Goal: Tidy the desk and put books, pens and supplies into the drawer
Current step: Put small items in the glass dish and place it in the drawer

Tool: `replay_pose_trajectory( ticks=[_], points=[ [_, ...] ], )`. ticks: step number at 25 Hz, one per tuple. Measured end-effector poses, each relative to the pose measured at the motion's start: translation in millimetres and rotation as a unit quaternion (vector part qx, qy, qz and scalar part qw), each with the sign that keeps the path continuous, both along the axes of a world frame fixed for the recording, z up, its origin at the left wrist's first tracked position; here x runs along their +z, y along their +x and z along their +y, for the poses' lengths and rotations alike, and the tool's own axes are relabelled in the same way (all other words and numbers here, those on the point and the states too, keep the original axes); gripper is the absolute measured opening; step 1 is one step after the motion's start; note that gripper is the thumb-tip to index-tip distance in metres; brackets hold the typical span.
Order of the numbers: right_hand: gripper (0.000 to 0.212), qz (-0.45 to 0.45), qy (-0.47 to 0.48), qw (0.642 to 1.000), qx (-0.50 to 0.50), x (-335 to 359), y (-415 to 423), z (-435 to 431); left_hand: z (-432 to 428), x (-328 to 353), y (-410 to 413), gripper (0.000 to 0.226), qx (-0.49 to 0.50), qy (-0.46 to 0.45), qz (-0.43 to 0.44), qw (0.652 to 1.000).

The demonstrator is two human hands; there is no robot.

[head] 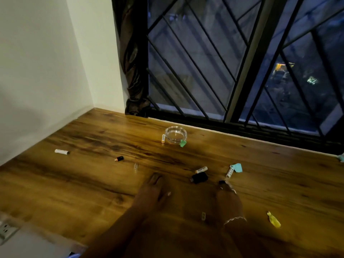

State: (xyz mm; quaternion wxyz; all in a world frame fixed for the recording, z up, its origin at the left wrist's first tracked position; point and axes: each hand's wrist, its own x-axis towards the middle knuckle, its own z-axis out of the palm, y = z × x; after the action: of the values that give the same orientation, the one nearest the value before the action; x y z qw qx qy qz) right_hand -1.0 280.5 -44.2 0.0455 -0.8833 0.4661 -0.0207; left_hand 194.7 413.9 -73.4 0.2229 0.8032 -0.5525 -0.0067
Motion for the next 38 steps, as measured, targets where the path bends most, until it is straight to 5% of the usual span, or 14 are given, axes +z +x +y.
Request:
replay_pose_trajectory(
  ticks=[5, 13, 22, 27, 33, 38],
  points=[
    [0.038, -0.009, 0.014, 1.0, -0.007, 23.1, 16.6, -20.6, -27.6, -8.8, 28.7, 0.079, 0.005, -0.013, 0.023, 1.0],
    [0.019, -0.262, 0.113, 0.958, 0.036, 65.9, 123.1, -101.8, -32.4, -24.9, 37.6, 0.065, -0.017, 0.015, 0.031, 0.999],
    [0.028, -0.097, 0.114, 0.972, 0.181, 40.2, 211.0, -145.7, -28.2, -25.0, 37.4, 0.059, -0.018, -0.007, 0.003, 1.0],
    [0.021, -0.119, 0.081, 0.965, 0.22, 62.5, 141.8, -162.3, -29.8, -29.9, 40.6, 0.062, -0.026, -0.027, -0.008, 0.999],
    [0.025, 0.133, 0.007, 0.926, 0.352, 51.7, 14.2, -179.4, -35.3, -31.4, 39.4, 0.06, -0.029, -0.059, -0.023, 0.998],
    [0.028, 0.116, -0.046, 0.89, 0.438, 28.5, 2.7, -171.3, -45.3, -24.2, 43.5, 0.057, -0.021, -0.065, -0.036, 0.997]
  ],
)
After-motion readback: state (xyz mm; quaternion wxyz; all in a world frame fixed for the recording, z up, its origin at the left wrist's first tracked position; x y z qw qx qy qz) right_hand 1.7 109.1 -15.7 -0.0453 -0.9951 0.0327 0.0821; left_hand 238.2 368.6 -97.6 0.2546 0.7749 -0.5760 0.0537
